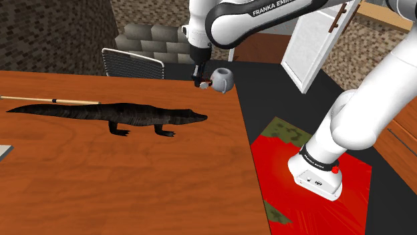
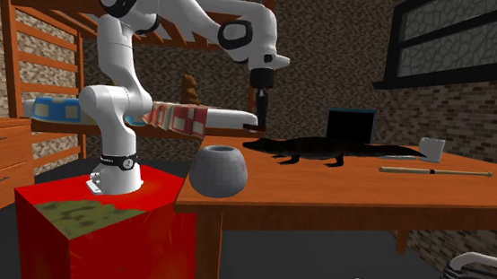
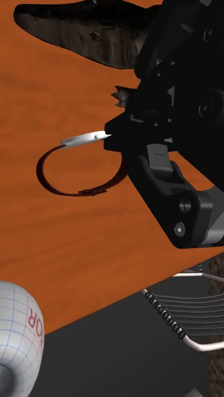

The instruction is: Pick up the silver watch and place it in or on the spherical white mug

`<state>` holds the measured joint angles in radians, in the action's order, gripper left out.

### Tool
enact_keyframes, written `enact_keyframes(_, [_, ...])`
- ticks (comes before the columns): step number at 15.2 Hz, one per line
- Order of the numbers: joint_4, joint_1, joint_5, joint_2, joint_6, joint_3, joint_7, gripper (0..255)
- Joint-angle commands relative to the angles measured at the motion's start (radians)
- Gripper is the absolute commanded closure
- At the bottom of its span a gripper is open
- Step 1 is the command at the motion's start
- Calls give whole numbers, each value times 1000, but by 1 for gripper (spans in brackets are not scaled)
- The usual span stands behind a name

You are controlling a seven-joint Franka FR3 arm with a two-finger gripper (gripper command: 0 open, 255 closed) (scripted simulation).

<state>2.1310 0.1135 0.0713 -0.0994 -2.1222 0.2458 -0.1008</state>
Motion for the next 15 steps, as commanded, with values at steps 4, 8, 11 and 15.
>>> enact_keyframes(4, [-45,-1,-8,-20,64,-3,-12,255])
enact_keyframes(8, [-88,-1,-13,-30,117,-4,-18,255])
enact_keyframes(11, [-102,-11,-16,-42,140,-19,-46,255])
enact_keyframes(15, [-89,-52,-21,-62,141,-78,-147,255])
